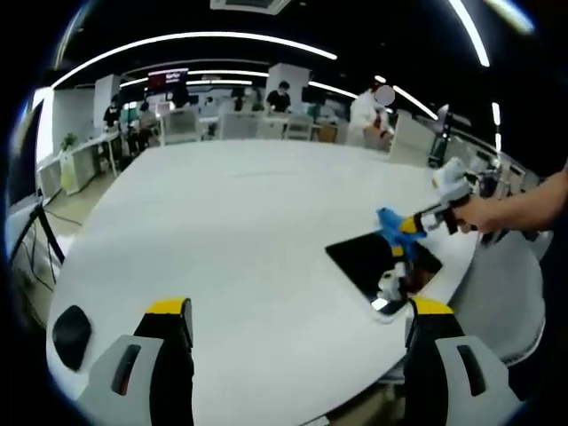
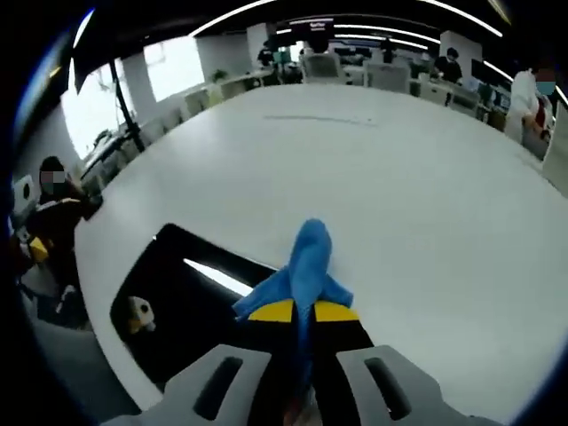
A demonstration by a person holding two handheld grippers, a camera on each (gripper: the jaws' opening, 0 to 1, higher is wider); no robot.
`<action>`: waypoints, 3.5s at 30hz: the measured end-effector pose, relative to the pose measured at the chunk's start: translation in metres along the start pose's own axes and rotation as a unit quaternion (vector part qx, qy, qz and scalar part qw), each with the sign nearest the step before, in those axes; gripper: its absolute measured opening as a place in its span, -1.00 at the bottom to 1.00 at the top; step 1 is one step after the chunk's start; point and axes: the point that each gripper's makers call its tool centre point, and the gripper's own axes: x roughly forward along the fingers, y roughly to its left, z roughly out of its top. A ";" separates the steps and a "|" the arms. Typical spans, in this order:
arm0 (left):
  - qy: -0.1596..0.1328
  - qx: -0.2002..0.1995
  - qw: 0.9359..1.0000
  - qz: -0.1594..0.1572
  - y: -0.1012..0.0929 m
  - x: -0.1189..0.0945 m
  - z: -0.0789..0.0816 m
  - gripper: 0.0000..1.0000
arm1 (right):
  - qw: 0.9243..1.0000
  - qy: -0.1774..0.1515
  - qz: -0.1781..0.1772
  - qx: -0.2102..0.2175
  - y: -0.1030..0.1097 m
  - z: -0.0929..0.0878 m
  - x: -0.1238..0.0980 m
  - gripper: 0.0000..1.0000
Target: Wipe the mirror surface with the cleaning cloth until all visible marks leave the cleaned area.
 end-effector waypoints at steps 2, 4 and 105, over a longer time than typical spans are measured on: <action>-0.002 -0.002 1.000 0.001 -0.002 0.000 0.000 0.99 | 1.000 0.004 0.001 -0.009 0.005 0.000 0.000 -0.99; -0.001 -0.004 1.000 -0.001 -0.004 0.001 -0.002 0.99 | 1.000 0.010 0.008 -0.017 0.011 0.001 0.002 -0.99; 0.007 0.007 1.000 -0.016 -0.009 0.011 -0.002 0.99 | 0.980 0.086 0.160 -0.079 0.151 -0.003 0.020 -0.99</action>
